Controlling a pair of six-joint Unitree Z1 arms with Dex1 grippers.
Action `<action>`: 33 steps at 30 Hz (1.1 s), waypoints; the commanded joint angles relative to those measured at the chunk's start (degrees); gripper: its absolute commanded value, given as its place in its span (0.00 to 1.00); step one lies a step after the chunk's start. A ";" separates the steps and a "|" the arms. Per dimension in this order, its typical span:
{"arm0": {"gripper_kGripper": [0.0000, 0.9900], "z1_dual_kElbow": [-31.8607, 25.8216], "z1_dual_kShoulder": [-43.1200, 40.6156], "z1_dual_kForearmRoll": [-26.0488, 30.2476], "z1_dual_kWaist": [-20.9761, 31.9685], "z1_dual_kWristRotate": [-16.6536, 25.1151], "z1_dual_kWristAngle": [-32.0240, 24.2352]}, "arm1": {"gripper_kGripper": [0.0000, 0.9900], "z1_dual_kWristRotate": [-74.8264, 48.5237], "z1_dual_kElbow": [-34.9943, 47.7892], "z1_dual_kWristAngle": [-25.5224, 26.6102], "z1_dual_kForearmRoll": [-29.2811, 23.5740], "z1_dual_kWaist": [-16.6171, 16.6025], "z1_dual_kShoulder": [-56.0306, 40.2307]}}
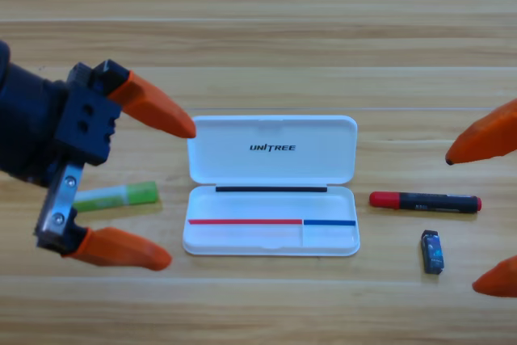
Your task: Clean up eraser and pencils
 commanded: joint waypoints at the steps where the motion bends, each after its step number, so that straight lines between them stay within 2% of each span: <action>1: 1.00 -0.20 1.94 1.61 -1.31 -0.42 0.51 | 0.94 0.43 1.39 -0.05 -0.82 1.21 1.40; 10: 1.00 -0.20 2.38 1.88 -1.31 -0.42 0.51 | 0.94 3.86 1.83 -1.72 -0.73 0.94 -0.62; 13: 1.00 -0.20 2.29 1.97 -1.40 -0.42 0.77 | 0.95 8.60 1.66 -2.07 -0.64 -2.13 -3.61; 15: 1.00 -0.37 2.29 1.97 -1.40 -0.42 1.83 | 0.95 11.59 0.87 -3.22 1.29 -5.47 -4.93; 17: 1.00 -0.72 1.94 2.14 -1.40 -0.33 4.38 | 0.95 16.07 -1.51 -7.26 4.55 -7.58 -4.49; 19: 1.00 -3.01 1.68 4.25 -1.31 -0.33 7.63 | 0.95 21.61 -2.21 -12.97 5.60 -8.11 -3.88; 23: 1.00 -12.33 4.23 13.30 -1.31 0.46 12.73 | 0.95 29.52 -0.89 -23.17 6.30 -8.11 -1.85; 26: 0.99 -14.35 5.37 14.89 -0.96 1.52 22.92 | 0.95 35.14 0.60 -25.72 6.48 -8.29 1.22; 28: 0.99 -14.61 6.16 14.80 1.85 3.27 26.17 | 0.94 38.13 0.51 -26.33 7.36 -8.99 4.03; 33: 0.99 -15.14 9.85 14.18 13.89 9.07 24.77 | 0.95 47.71 0.69 -24.66 7.80 -9.17 11.68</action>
